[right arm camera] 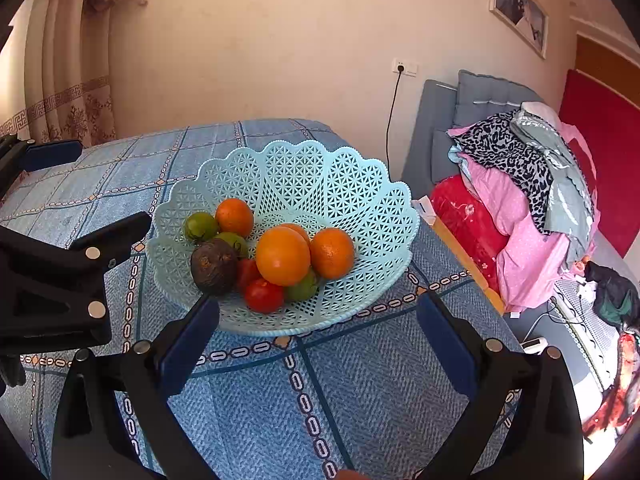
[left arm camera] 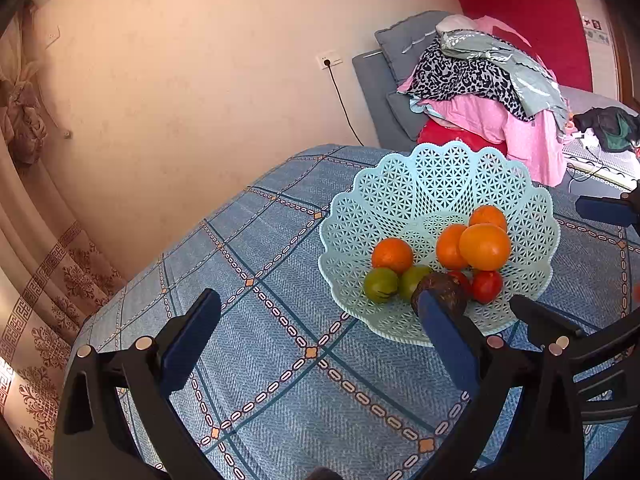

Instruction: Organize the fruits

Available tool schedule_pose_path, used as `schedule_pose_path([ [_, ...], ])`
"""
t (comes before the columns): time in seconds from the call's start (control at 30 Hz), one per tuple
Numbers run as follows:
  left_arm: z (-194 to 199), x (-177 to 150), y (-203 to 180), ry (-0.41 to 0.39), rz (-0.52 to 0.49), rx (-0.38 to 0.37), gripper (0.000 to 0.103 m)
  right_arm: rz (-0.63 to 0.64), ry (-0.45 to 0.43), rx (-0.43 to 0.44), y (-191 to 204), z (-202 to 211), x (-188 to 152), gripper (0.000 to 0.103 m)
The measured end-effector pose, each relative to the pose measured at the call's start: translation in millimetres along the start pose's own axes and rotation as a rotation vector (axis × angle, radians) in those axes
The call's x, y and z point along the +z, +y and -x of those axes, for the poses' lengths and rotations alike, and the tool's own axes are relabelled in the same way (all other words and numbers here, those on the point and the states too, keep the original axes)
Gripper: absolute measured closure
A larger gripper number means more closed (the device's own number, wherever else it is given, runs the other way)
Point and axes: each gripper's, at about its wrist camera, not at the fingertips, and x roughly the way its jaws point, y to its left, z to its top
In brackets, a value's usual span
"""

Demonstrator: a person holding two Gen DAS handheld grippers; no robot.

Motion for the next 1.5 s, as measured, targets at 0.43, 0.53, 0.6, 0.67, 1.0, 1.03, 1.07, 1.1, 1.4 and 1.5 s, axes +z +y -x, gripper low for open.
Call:
schedule_pose_path([
  [0.43, 0.6, 0.5, 0.0, 0.001, 0.0, 0.001, 0.003, 0.0, 0.001, -0.001, -0.2, -0.4, 0.1, 0.005],
  [0.53, 0.6, 0.5, 0.1, 0.001, 0.0, 0.001, 0.003, 0.0, 0.0, -0.001, -0.3, -0.4, 0.1, 0.005],
  [0.6, 0.7, 0.4, 0.1, 0.001, 0.0, 0.001, 0.003, 0.0, 0.001, 0.0, -0.3, -0.5, 0.2, 0.005],
  [0.67, 0.7, 0.5, 0.1, 0.001, 0.0, 0.001, 0.003, 0.001, 0.001, -0.001, -0.4, -0.6, 0.3, 0.005],
  [1.0, 0.8, 0.7, 0.0, 0.001, -0.001, 0.001, 0.003, 0.0, 0.0, -0.001, -0.6, 0.0, -0.8, 0.005],
  [1.03, 0.8, 0.7, 0.0, 0.001, -0.001, 0.001, 0.003, 0.0, 0.001, 0.0, -1.0, 0.4, -1.0, 0.005],
  [1.07, 0.8, 0.8, 0.0, 0.001, -0.001, 0.001, 0.003, 0.0, 0.001, 0.001, -1.5, 1.0, -1.4, 0.005],
  [1.1, 0.8, 0.8, -0.1, 0.001, -0.001, 0.001, 0.003, -0.002, 0.003, 0.005, -2.5, 1.6, -1.9, 0.005],
  [1.4, 1.5, 0.7, -0.7, 0.002, -0.004, 0.001, 0.003, -0.019, 0.011, 0.016, -6.5, 5.1, -5.8, 0.005],
  [1.5, 2.4, 0.5, -0.9, 0.002, -0.005, 0.0, 0.003, -0.018, 0.011, 0.016, -5.6, 4.3, -5.4, 0.005],
])
